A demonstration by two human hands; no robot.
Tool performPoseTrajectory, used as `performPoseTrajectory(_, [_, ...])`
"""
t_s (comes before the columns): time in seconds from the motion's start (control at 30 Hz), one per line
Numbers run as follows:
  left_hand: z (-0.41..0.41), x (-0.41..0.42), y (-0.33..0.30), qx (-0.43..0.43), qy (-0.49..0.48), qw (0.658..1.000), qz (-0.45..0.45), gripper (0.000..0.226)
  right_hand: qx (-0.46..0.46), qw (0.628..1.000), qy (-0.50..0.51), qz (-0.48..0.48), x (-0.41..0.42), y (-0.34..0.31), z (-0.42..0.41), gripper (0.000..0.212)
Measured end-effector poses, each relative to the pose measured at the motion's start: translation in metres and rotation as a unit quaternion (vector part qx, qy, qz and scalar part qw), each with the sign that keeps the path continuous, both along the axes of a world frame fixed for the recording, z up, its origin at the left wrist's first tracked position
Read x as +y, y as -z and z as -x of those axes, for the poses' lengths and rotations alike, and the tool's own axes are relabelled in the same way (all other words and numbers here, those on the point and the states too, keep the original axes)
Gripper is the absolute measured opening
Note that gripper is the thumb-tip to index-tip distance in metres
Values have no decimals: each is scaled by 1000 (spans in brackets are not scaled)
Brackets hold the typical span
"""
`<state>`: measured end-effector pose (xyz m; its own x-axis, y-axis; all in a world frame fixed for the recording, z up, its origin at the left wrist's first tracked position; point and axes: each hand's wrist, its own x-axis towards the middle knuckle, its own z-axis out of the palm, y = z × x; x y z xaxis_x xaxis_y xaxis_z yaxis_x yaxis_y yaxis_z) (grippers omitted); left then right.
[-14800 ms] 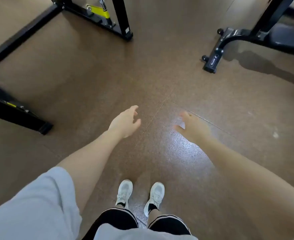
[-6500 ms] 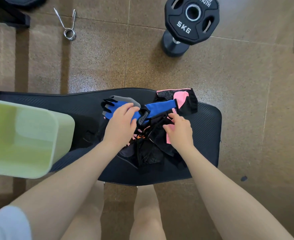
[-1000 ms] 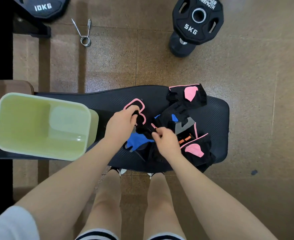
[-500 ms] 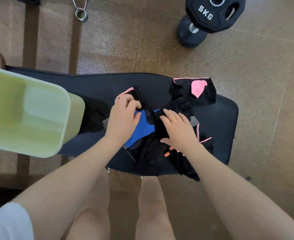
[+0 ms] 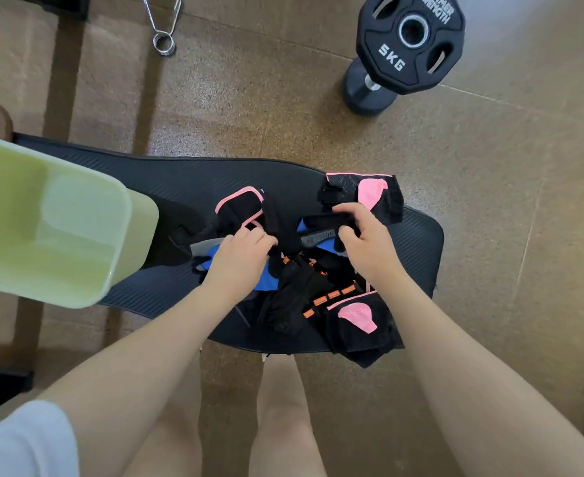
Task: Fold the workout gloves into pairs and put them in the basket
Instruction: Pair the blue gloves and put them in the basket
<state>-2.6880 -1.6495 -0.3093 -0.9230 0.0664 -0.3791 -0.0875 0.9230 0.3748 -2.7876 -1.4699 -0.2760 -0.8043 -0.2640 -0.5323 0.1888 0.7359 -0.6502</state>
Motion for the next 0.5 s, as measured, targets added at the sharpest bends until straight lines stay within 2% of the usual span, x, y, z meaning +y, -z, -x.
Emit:
performPoseTrajectory(0.17, [-9,-19,-11,-5,84,996,-43,15,-61,994,-91,23,6,-30,1,6])
performPoseTrajectory(0.27, [-12,-25,-15,-4,106,991,-80,11,-212,962,-159,67,4,-41,4,22])
performPoseTrajectory(0.33, [-13,-28,-13,-21,90,991,-100,14,-278,938,-201,46,-4,-30,0,41])
performPoseTrajectory(0.4, [-15,-30,-9,-47,46,992,-104,20,-245,941,-232,-16,-14,-7,-9,45])
performPoseTrajectory(0.5, [-17,-35,-4,-71,-5,991,-114,21,-106,958,-247,-100,-28,22,-22,23])
